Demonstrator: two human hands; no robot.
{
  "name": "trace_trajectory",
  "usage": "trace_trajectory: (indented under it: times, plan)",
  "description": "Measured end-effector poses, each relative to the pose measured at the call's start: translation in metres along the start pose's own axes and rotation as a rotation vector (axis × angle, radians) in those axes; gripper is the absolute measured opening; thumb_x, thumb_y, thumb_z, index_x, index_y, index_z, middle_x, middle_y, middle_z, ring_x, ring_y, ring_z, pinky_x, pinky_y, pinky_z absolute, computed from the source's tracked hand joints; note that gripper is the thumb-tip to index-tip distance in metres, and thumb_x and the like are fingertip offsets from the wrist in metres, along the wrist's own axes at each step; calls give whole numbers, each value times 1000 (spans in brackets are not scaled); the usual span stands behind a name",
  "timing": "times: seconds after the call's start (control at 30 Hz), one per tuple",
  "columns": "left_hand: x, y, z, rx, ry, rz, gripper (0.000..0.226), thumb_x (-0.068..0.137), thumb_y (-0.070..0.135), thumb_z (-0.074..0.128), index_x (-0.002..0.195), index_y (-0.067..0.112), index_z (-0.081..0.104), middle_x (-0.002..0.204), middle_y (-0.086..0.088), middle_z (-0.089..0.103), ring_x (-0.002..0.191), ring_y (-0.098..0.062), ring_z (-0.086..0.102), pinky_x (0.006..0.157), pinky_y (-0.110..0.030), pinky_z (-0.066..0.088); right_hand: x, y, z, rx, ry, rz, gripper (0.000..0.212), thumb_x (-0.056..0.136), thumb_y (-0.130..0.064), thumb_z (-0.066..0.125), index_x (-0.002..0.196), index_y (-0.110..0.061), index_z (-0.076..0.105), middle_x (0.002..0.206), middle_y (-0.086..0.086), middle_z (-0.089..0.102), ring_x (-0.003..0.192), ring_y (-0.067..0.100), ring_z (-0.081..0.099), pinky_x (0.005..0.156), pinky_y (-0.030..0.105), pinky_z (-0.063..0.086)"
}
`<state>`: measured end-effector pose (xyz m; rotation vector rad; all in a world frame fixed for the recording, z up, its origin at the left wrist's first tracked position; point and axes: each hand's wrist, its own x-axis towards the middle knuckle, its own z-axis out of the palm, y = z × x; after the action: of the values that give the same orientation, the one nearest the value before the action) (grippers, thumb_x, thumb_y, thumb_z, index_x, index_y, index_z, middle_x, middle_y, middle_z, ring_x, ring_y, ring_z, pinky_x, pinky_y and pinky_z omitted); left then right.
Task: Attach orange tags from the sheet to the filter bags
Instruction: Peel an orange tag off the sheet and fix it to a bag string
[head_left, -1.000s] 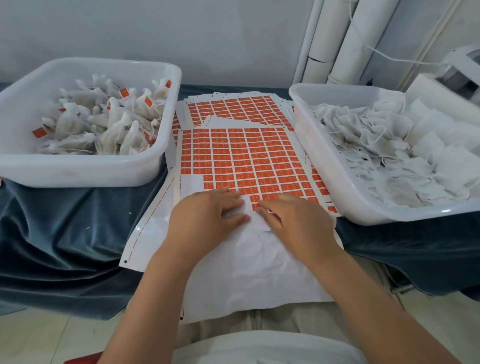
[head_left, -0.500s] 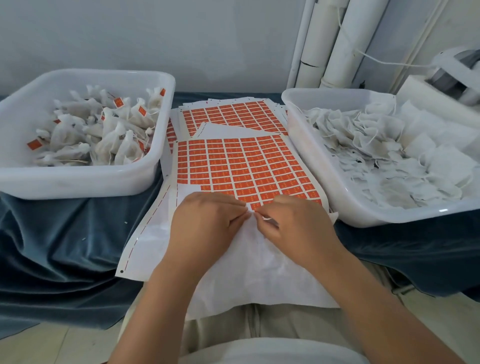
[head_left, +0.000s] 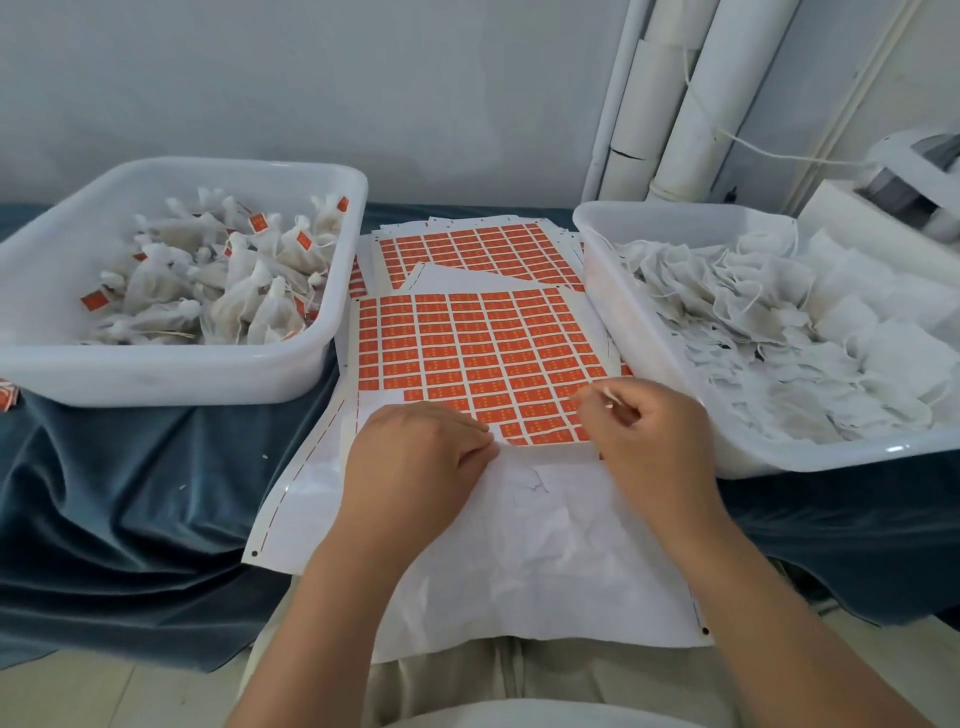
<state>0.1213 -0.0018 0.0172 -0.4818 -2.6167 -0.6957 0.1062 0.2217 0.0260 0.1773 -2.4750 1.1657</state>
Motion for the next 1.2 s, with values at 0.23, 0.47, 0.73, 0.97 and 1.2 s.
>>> trace_trajectory:
  times: [0.23, 0.47, 0.73, 0.97, 1.2]
  plan:
    - [1, 8, -9, 52, -1, 115, 11, 86, 32, 83, 90, 22, 87, 91, 5, 82, 87, -18, 78, 87, -40, 60, -10, -17, 13, -80, -287, -77, 28, 90, -51, 75, 107, -30, 81, 98, -19, 76, 91, -2, 67, 82, 20, 56]
    - [1, 12, -9, 81, 13, 98, 16, 85, 36, 82, 93, 23, 87, 95, 7, 81, 93, -18, 78, 93, -37, 52, -6, -10, 13, -88, -314, -7, 28, 100, -41, 64, 84, -20, 73, 75, -8, 69, 75, 5, 63, 68, 16, 47]
    - [4, -1, -9, 92, -140, -262, 34, 96, 55, 64, 126, 39, 73, 130, 19, 70, 118, -7, 63, 105, -24, 39, -8, -24, -7, 472, 86, 277, 23, 102, -44, 63, 92, -28, 77, 60, -15, 58, 51, 4, 51, 50, 19, 43]
    - [2, 51, -10, -912, -147, -498, 37, 77, 74, 61, 102, 51, 76, 107, 32, 73, 103, 9, 67, 84, -17, 56, -11, -43, -4, 1028, -75, 500, 20, 99, -33, 70, 84, -24, 81, 65, 0, 19, 52, 11, 16, 40, 20, 25]
    - [-3, 72, -2, -1166, 81, -659, 12, 92, 47, 71, 94, 40, 81, 96, 11, 79, 92, -5, 72, 76, -20, 53, -18, -43, -1, 1050, -167, 485, 20, 92, -43, 75, 98, -25, 81, 57, -6, 31, 47, 9, 25, 41, 19, 31]
